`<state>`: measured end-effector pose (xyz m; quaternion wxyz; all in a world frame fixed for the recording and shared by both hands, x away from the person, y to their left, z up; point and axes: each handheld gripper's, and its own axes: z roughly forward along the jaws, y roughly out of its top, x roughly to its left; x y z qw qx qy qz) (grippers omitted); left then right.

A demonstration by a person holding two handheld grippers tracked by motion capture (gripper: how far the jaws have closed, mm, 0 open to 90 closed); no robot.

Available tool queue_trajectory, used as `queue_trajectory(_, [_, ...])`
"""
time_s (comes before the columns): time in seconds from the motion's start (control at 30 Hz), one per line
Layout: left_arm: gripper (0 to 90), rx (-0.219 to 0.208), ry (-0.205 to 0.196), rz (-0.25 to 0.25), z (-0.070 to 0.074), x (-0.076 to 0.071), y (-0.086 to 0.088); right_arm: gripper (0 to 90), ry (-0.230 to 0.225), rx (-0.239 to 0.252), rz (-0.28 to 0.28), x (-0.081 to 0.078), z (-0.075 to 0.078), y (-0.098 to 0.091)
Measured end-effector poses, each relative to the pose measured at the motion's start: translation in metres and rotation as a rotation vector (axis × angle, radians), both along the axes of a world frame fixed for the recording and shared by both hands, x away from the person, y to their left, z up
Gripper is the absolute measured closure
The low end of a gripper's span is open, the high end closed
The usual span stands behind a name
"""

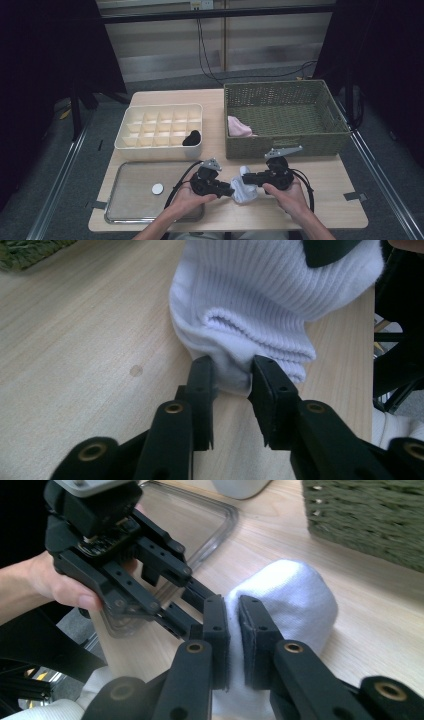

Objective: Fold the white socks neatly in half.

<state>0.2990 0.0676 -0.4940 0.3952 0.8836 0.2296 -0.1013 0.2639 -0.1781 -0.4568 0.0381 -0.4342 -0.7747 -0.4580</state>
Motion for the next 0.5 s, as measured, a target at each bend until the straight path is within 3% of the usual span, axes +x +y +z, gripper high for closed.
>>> queue_trajectory(0.5, [75.6,0.010,0.002,-0.009,-0.002,-0.001,0.000,81.7,0.049,-0.048,0.059,-0.004,-0.021,0.020])
